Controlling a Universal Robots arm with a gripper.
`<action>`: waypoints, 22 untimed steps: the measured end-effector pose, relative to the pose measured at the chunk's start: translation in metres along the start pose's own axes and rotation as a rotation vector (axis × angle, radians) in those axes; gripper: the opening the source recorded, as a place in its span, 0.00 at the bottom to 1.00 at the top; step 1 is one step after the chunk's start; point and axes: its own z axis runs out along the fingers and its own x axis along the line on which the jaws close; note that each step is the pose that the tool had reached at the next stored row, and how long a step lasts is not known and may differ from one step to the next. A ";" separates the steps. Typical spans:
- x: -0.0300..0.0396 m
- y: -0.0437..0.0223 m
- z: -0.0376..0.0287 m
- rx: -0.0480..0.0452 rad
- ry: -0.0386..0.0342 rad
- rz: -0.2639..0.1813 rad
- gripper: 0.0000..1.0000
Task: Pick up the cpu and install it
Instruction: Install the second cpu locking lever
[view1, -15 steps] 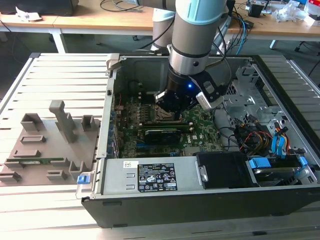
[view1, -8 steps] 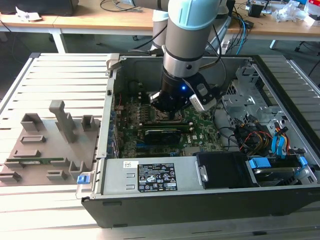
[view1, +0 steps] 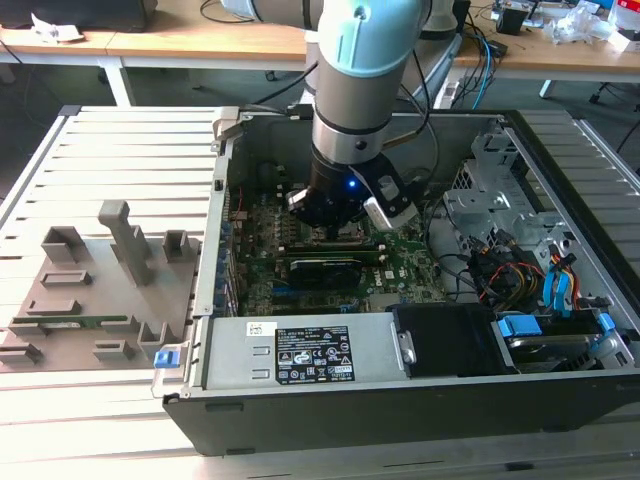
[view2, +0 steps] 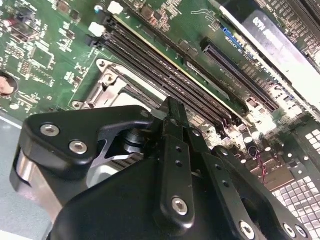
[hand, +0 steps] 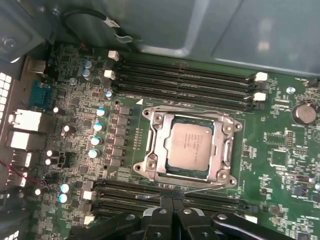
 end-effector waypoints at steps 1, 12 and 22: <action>0.0017 0.0000 0.0017 0.0000 0.0000 0.000 0.11; 0.0249 0.0017 0.0249 -0.0001 -0.0001 0.000 0.11; 0.0294 0.0122 0.0320 -0.0112 -0.0013 0.000 0.11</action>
